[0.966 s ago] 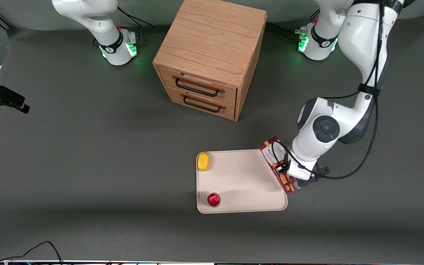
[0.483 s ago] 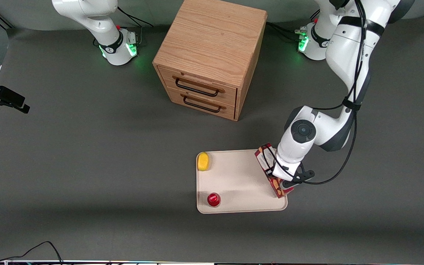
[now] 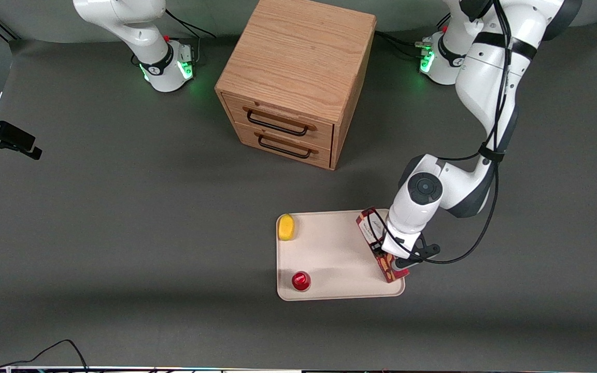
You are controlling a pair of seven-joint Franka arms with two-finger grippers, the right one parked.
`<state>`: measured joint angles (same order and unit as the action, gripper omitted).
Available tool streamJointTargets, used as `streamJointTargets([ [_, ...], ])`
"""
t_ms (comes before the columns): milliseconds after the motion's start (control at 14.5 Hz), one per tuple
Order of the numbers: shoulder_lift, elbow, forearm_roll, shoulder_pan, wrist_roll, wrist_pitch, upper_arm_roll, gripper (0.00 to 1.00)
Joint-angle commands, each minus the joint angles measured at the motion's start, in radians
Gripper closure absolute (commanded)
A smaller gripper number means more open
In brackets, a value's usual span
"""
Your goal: Place red cookie box on tray
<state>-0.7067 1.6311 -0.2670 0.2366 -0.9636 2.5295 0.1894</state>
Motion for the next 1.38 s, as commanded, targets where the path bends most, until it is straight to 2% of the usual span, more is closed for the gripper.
streamJointTargets([
  [0, 0.025, -0.085, -0.018, 0.006, -0.017, -0.194, 0.007, 0.00],
  [207, 0.111, -0.117, 0.003, -0.016, 0.021, -0.432, 0.065, 0.00],
  [414, 0.280, -0.105, 0.201, -0.066, 0.329, -0.643, 0.035, 0.00],
  [483, 0.338, -0.090, 0.212, -0.069, 0.424, -0.703, -0.011, 0.00],
  [621, 0.485, 0.031, 0.226, -0.071, 0.592, -0.722, -0.091, 0.00],
  [828, 0.662, 0.235, 0.229, -0.071, 0.832, -0.661, -0.226, 0.00],
  [1034, 0.769, 0.402, 0.229, -0.069, 0.945, -0.556, -0.333, 0.00],
  [1172, 0.793, 0.412, 0.226, -0.069, 0.977, -0.570, -0.360, 0.00],
  [1310, 0.790, 0.362, 0.223, -0.069, 0.984, -0.633, -0.376, 0.00],
])
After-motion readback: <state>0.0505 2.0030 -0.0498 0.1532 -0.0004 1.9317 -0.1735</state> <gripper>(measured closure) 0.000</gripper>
